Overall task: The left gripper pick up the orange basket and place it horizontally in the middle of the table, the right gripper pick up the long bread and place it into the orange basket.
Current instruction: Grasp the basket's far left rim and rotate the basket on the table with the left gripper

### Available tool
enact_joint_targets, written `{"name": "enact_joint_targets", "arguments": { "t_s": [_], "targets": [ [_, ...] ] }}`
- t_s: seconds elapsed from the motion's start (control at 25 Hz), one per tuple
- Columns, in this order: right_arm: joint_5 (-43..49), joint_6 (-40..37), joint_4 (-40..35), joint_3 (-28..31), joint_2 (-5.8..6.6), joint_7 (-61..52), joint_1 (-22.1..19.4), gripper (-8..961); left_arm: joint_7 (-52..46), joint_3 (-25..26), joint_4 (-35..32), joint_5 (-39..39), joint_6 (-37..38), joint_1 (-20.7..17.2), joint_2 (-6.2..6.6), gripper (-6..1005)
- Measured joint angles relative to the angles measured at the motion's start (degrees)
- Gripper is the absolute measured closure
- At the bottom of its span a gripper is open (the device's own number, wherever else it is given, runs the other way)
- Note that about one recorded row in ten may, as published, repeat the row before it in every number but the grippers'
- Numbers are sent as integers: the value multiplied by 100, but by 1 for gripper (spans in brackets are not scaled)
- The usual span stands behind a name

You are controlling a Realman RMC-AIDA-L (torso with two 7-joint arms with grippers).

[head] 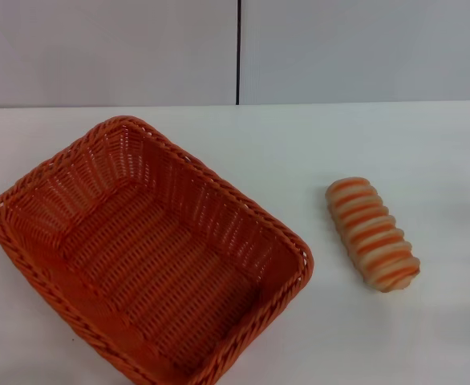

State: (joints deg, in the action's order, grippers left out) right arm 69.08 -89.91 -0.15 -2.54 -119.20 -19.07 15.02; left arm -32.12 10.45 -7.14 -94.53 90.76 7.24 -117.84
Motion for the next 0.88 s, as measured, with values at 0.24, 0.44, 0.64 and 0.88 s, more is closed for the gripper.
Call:
{"name": "enact_joint_targets", "arguments": {
  "t_s": [0.24,0.44,0.64,0.88],
  "targets": [
    [-13,-5,29,32,2,0,-32,205,-2078,-1014,-1735,-10,107,244,-5,172],
    [-32,32,53,36,2,-28,-34,204,-4700,-2678,-4227,-98,180,247,-15,174],
    [-34,35,93,35,2,-34,-6,204,-6224,-3683,-6321,-701,196,199,-52,177],
    [-34,13,115,34,2,-34,6,204,-7339,-4526,-7881,-1744,108,420,-29,179]
  ]
}}
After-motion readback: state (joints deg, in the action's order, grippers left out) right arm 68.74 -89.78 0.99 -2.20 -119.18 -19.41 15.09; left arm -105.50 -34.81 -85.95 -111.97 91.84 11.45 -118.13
